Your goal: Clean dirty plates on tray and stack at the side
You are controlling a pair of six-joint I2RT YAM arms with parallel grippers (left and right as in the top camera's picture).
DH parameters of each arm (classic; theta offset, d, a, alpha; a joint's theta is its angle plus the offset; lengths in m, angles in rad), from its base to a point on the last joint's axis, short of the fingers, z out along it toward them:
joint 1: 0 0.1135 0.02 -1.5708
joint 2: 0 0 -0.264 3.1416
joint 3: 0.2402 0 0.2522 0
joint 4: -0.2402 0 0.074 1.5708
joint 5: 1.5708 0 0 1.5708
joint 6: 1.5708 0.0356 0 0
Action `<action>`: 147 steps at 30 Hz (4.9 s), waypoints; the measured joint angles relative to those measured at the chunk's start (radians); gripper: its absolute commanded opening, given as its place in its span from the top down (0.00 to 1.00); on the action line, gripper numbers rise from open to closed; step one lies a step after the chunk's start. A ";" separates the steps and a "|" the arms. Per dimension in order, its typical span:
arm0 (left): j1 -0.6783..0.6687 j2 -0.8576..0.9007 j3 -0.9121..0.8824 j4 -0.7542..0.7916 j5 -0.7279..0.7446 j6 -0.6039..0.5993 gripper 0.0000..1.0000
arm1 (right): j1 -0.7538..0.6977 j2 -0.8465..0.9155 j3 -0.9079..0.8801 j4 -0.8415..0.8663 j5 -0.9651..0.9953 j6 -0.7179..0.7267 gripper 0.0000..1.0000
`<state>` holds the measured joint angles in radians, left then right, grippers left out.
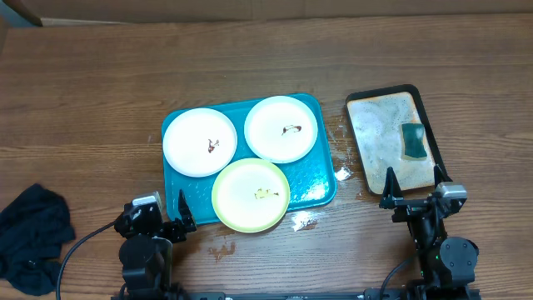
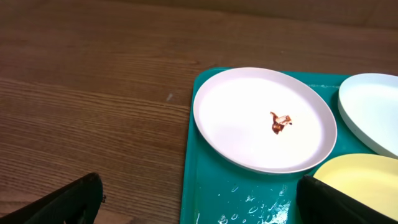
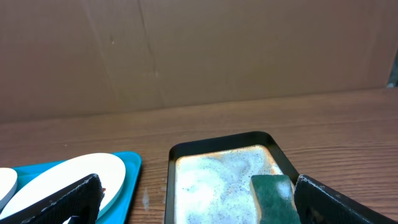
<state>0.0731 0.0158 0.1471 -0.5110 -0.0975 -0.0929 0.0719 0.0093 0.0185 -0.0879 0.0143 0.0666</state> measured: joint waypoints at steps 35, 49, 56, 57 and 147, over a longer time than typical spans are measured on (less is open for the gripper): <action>0.000 0.000 0.000 0.000 0.000 0.000 0.00 | 0.000 0.000 0.000 0.000 0.000 0.000 0.00; 0.000 0.000 0.000 0.000 0.000 0.000 0.00 | 0.000 0.000 0.000 0.000 0.000 0.000 0.00; 0.000 0.000 0.000 0.000 0.000 0.000 0.00 | 0.000 0.000 0.000 0.000 0.000 0.000 0.00; 0.000 0.000 0.000 0.000 0.000 0.000 0.00 | 0.000 0.000 0.000 0.000 0.000 0.000 0.00; 0.000 0.000 -0.001 0.000 0.000 0.000 0.00 | 0.000 1.339 1.262 -1.299 -0.220 -0.011 0.00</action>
<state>0.0731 0.0158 0.1463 -0.5114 -0.0971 -0.0929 0.0719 1.3483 1.2804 -1.3872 -0.2054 0.0559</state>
